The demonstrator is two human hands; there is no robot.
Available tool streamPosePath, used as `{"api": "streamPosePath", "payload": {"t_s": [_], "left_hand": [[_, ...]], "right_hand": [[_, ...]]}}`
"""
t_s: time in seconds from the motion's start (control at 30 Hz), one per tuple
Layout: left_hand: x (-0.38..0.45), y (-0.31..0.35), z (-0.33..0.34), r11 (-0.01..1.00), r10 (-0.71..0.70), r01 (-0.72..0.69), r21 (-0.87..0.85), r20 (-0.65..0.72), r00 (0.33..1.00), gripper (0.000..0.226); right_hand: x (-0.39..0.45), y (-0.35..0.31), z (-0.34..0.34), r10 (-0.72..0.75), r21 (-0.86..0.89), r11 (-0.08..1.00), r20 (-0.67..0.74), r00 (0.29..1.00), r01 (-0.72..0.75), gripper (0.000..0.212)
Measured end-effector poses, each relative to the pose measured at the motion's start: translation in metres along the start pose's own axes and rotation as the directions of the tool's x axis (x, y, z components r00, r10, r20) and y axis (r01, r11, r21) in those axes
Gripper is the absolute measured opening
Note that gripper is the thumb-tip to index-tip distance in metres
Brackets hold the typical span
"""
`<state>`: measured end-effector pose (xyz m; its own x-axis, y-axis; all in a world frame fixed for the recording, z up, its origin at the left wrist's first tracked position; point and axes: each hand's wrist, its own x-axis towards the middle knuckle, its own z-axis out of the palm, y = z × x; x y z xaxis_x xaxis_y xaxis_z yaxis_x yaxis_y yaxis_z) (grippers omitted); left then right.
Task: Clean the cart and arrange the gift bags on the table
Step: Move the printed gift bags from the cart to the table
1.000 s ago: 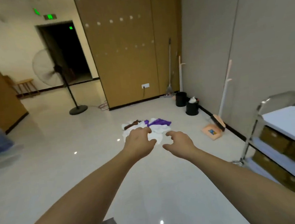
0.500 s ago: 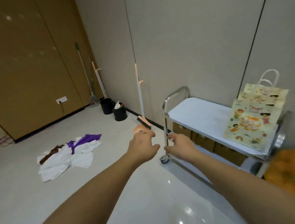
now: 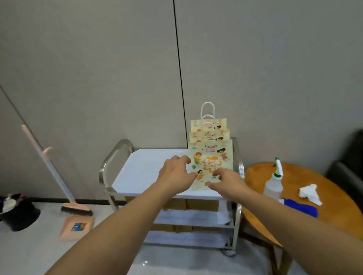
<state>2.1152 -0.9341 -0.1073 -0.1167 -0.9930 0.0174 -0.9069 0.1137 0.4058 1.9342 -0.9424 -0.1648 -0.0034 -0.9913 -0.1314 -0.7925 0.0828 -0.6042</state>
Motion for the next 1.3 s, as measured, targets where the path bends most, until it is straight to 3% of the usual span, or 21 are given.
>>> {"api": "streamPosePath", "payload": {"t_s": [0.23,0.53,0.7,0.87,1.0,1.3], "left_hand": [[0.080,-0.004,-0.020,0.986,0.165,-0.165,-0.015,0.050,0.985,0.052],[0.153,-0.020,0.008,0.984,0.168,-0.160,-0.072,0.127,0.977,0.055],[0.204,-0.019,0.042,0.991,0.135,-0.132,-0.030,0.159,0.978,0.062],[0.243,-0.017,0.074,0.988,0.080,-0.107,0.109,0.228,0.970,0.085],[0.251,-0.014,0.097,0.976,0.060,-0.109,0.187,0.247,0.967,0.082],[0.250,-0.010,0.128,0.945,0.045,-0.100,0.312,0.179,0.983,0.074]], "right_hand": [[0.047,-0.007,-0.020,0.137,0.011,0.991,-0.147,0.980,-0.136,0.053],[0.103,0.021,-0.006,0.242,0.046,0.970,-0.137,0.960,-0.238,0.054],[0.165,0.042,-0.015,0.202,0.035,0.979,-0.196,0.959,-0.199,0.061],[0.215,0.057,-0.023,0.111,-0.151,0.978,-0.220,0.969,-0.146,0.071],[0.238,0.067,-0.013,0.043,-0.229,0.970,-0.180,0.983,-0.085,0.070],[0.249,0.078,-0.002,-0.009,-0.158,0.987,-0.240,0.971,-0.030,0.064]]}}
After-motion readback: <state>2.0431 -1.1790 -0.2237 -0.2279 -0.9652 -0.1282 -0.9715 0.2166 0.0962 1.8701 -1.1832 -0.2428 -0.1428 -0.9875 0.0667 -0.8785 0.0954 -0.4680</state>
